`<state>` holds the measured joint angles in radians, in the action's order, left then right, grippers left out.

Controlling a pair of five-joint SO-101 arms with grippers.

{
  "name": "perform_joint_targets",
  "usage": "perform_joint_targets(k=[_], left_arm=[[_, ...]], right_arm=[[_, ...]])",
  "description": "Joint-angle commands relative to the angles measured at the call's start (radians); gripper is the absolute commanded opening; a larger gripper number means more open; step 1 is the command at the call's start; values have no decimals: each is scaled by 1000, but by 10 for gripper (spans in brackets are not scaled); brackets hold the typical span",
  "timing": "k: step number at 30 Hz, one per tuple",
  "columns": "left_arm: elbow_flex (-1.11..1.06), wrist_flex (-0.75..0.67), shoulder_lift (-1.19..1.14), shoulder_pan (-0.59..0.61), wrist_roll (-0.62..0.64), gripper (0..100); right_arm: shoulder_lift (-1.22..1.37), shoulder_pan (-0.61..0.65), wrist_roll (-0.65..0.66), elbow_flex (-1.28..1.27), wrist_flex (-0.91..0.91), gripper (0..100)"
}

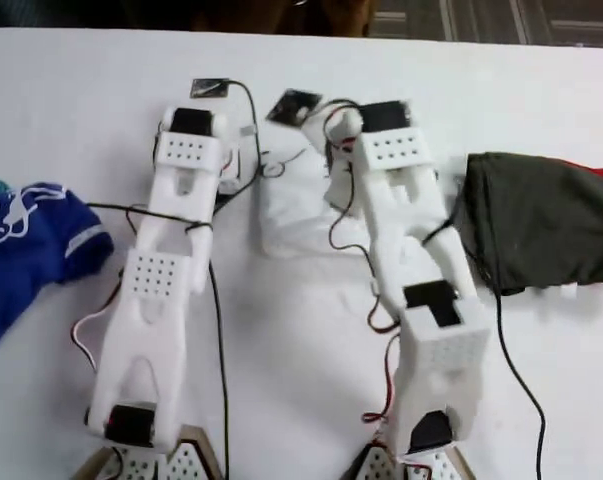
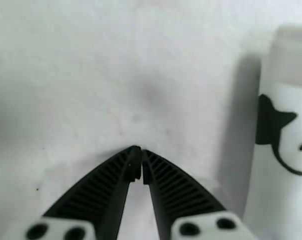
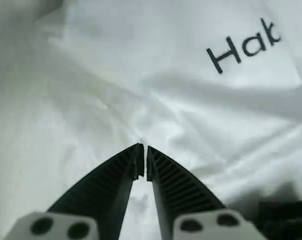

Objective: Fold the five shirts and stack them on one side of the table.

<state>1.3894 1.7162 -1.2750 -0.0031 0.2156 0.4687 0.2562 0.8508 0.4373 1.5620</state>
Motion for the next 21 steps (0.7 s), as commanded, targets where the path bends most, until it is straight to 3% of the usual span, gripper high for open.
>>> perform_joint_targets(k=[1,9,14,21], left_arm=[[30,-8,-2,-8,2,42],[28,-8,-2,-8,2,41],[28,-8,-2,-8,2,41],[28,-8,-2,-9,2,41]], right_arm=[[65,31,-9,34,-16,18],[139,64,-6,34,128,18],[128,65,75,44,160,18],[19,-64,75,299,162,18]])
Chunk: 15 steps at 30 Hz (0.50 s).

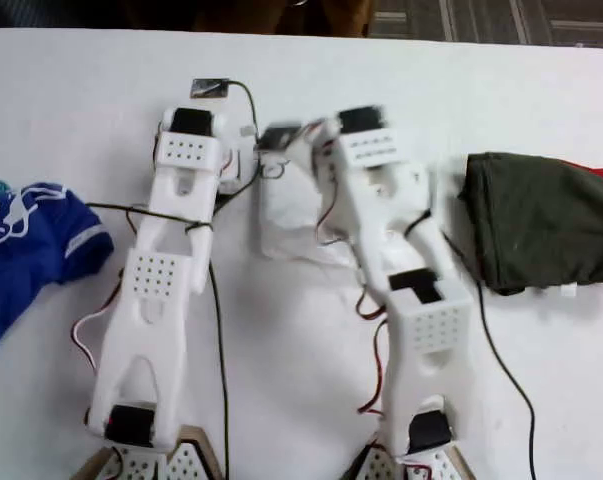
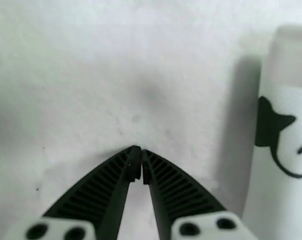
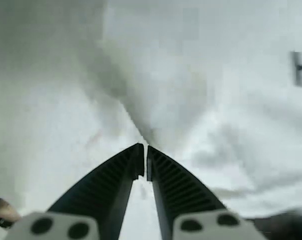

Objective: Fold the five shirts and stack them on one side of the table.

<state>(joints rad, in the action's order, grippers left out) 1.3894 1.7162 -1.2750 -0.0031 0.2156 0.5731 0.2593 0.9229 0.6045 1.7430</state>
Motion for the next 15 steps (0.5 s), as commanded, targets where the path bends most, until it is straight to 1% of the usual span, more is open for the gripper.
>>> perform_joint_targets(k=[1,4,9,12,15], left_arm=[[28,-8,-2,-12,2,41],[28,-8,-2,-14,2,41],[28,-8,-2,-14,2,41],[28,-8,-2,-14,2,41],[28,-8,-2,-14,2,41]], right_arm=[[-82,-94,3,169,-44,18],[-30,-154,-11,244,-137,18],[145,-217,-166,338,-266,18],[252,-229,-255,436,-311,18],[358,-225,-264,531,-318,18]])
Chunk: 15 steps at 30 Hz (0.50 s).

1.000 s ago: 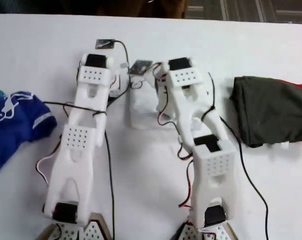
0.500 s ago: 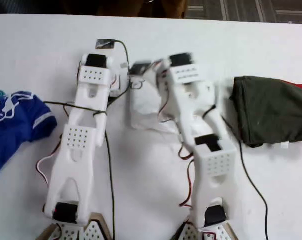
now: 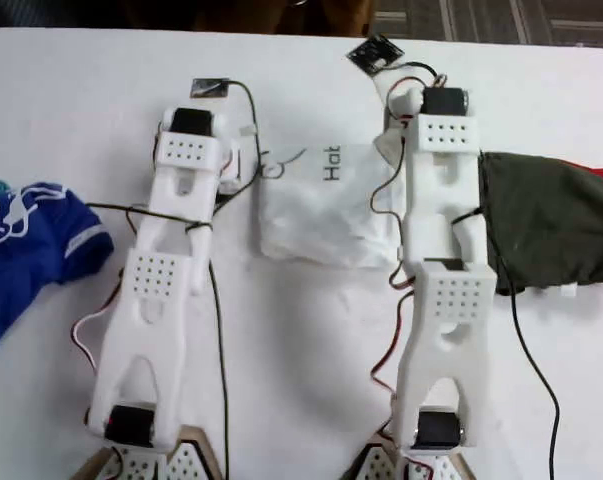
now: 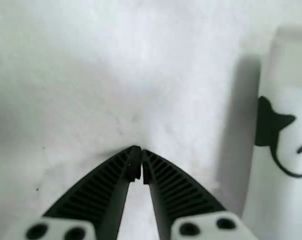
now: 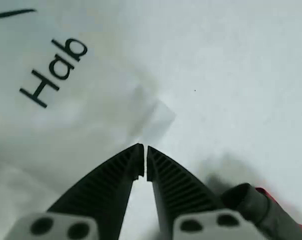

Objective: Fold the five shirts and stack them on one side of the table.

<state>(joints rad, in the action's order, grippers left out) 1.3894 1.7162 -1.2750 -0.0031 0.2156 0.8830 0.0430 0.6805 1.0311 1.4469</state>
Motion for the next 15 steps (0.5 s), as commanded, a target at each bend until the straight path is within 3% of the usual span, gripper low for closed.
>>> perform_joint_targets(k=[1,8,15], left_arm=[[28,-8,-2,-14,2,41],[28,-8,-2,-14,2,41],[28,-8,-2,-14,2,41]], right_arm=[[85,-8,-21,135,-24,18],[300,-38,-21,342,-24,18],[326,-88,-31,539,42,18]])
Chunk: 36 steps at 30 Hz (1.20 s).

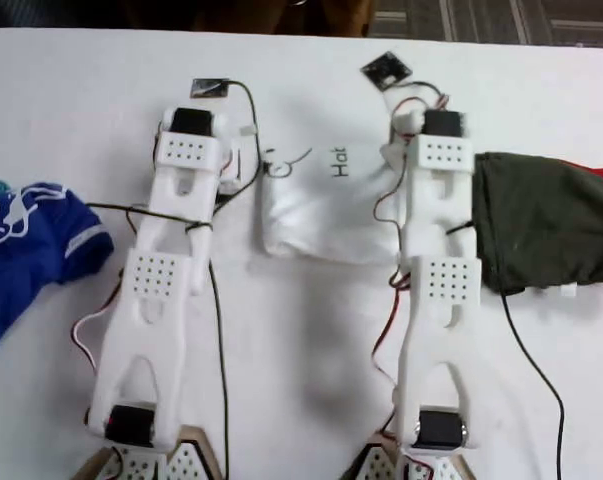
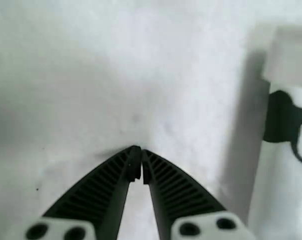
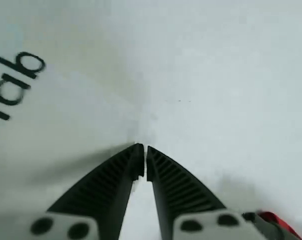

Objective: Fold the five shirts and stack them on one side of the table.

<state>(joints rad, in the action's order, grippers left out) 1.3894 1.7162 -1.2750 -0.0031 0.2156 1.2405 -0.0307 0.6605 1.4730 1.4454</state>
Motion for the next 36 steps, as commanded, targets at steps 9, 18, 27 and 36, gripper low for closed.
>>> perform_joint_targets(k=[9,18,27,36], left_arm=[[28,-8,-2,-12,2,41],[33,37,0,74,104,46],[-168,75,87,394,66,42],[-289,48,147,400,68,42]], right_arm=[[-150,99,-17,152,331,18],[-475,380,-38,-290,328,18],[-555,481,-40,-588,314,19],[-553,572,-35,-772,252,19]])
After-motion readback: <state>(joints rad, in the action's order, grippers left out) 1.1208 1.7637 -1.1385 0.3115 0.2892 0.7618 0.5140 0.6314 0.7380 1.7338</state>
